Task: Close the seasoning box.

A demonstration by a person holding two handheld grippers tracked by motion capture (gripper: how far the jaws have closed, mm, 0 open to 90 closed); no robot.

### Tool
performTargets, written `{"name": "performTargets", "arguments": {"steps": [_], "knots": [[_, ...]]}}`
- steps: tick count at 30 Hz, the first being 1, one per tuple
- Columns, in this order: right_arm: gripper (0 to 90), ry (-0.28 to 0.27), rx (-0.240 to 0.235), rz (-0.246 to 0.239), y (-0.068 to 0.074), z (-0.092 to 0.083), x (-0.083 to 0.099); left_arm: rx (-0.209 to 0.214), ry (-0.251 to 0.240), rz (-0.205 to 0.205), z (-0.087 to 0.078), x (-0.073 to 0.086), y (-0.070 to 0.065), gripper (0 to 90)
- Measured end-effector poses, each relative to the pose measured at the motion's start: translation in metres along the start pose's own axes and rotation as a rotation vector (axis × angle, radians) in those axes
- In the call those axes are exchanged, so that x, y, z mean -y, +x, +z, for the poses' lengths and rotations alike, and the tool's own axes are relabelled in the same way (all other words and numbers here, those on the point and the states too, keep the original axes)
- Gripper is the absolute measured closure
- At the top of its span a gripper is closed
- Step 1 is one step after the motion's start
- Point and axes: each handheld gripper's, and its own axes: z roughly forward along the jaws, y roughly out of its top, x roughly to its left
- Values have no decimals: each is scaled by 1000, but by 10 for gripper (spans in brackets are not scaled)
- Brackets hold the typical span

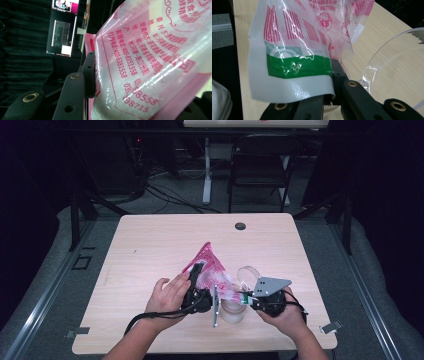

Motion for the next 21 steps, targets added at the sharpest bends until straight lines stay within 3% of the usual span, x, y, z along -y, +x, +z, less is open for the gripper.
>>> {"name": "performTargets", "arguments": {"steps": [21], "knots": [[898, -9, -2, -19, 6, 1, -5, 40, 25, -64, 0, 14, -14, 608]]}}
